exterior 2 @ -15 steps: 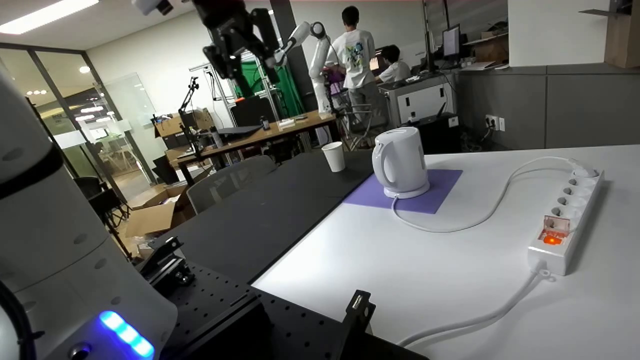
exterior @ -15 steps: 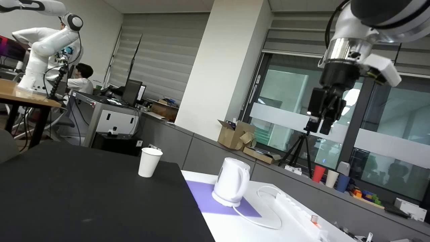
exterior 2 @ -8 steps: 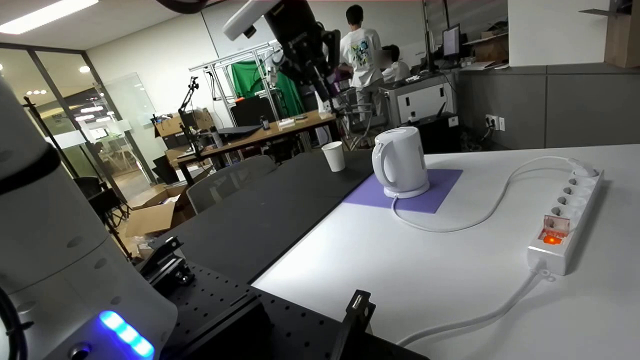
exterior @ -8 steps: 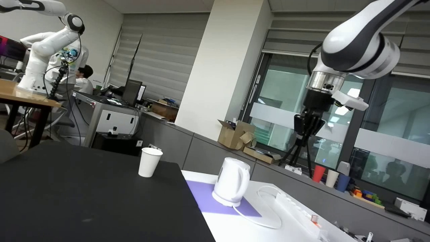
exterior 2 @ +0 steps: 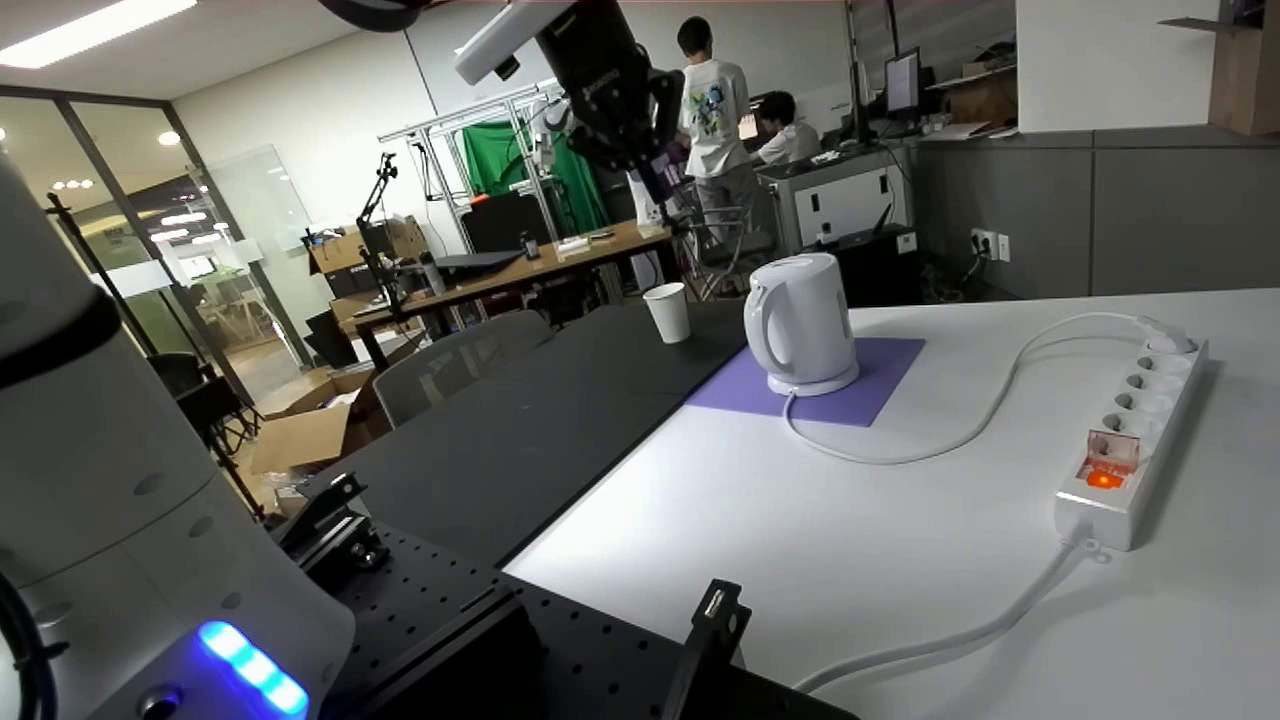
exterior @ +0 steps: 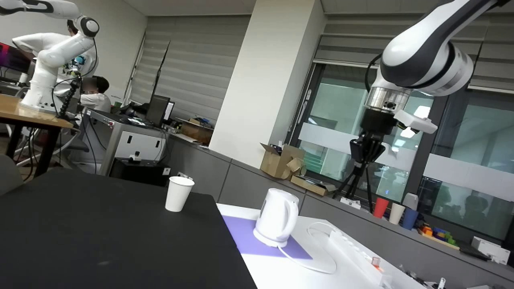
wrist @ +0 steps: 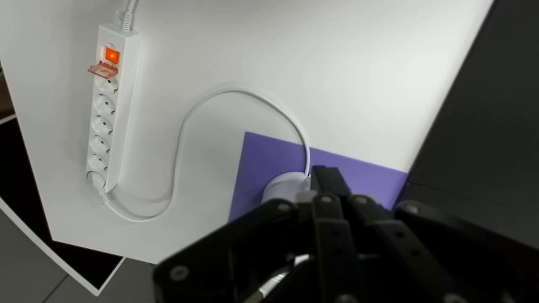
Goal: Turn on the electric kettle
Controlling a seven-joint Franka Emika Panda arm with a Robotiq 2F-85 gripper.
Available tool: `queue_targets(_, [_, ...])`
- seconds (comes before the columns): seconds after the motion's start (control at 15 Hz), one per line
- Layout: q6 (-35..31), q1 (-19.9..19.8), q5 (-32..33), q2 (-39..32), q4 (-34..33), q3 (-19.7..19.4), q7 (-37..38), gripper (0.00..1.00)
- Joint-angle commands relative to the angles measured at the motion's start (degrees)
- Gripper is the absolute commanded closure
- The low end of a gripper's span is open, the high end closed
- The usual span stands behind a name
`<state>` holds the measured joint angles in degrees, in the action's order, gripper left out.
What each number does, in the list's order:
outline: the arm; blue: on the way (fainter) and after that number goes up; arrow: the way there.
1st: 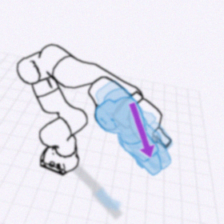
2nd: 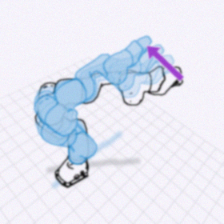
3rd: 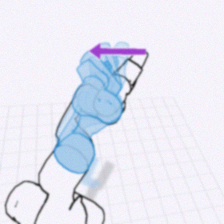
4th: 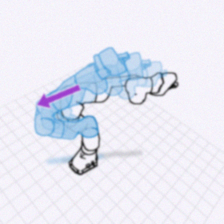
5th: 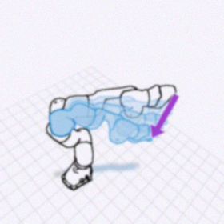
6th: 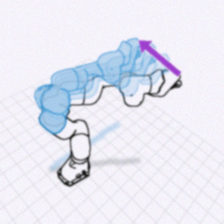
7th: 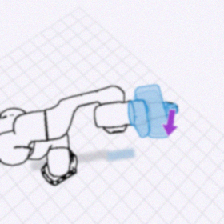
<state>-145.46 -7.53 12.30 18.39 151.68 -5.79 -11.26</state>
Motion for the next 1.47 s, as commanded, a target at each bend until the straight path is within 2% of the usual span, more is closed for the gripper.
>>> queue_targets(0.0, [0.16, 0.23, 0.08, 0.07, -0.04, -0.21, 0.06, 0.99])
queue_targets(0.2, [0.16, 0.23, 0.08, 0.07, 0.02, -0.21, 0.06, 0.99])
queue_targets(0.33, [-3.61, 0.11, -0.18, -3.17, -1.61, -0.56, 0.5, 1.0])
queue_targets(0.6, [-9.2, 0.1, -1.22, -12.2, -6.53, -0.92, 0.99, 1.0])
queue_targets(0.93, [-14.71, 0.88, -9.22, -25.31, -15.09, -0.75, -1.97, 1.0])
queue_targets(1.07, [-14.56, 0.1, -14.15, -29.83, -19.1, 0.73, -4.49, 1.0])
queue_targets(1.4, [-6.85, -3.66, -22.83, -39.12, -30.59, 5.48, -8.34, 1.0])
